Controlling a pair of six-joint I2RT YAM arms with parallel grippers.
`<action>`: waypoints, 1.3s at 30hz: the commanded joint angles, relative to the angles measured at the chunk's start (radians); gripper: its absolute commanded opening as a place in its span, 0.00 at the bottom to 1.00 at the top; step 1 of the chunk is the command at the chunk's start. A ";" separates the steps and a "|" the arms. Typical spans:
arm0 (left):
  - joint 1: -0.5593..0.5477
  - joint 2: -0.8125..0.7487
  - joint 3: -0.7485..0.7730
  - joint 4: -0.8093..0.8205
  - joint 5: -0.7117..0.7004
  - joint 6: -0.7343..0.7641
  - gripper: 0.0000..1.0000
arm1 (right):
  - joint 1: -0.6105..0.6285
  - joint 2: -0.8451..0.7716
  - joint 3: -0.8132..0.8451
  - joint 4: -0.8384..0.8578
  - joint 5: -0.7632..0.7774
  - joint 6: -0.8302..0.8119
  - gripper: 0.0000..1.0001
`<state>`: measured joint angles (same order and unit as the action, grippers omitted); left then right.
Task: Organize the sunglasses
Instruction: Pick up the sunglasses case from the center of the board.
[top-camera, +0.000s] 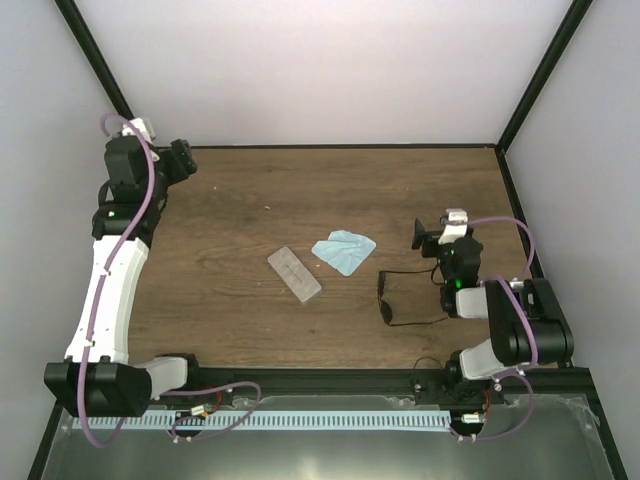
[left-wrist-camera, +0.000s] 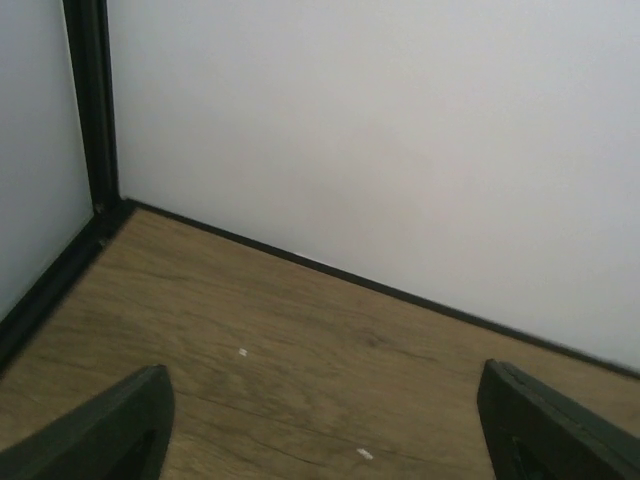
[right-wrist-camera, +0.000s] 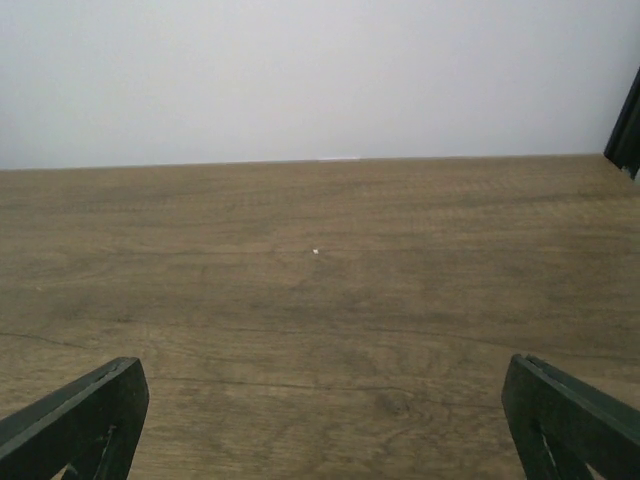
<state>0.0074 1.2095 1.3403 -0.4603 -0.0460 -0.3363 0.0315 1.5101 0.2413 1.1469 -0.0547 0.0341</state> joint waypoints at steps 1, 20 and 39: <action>-0.018 -0.020 -0.048 0.006 0.020 0.023 0.73 | 0.014 -0.122 0.257 -0.521 0.112 0.065 1.00; -0.136 -0.039 -0.244 0.070 0.033 -0.054 0.24 | 0.007 -0.421 0.608 -1.477 -0.284 0.479 0.01; -0.205 -0.034 -0.271 0.029 0.057 -0.087 1.00 | 0.068 -0.350 0.761 -1.685 -0.609 0.475 0.59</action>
<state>-0.1909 1.2285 1.0912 -0.4129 0.0231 -0.4095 0.0502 1.1255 0.9115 -0.4046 -0.6647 0.6437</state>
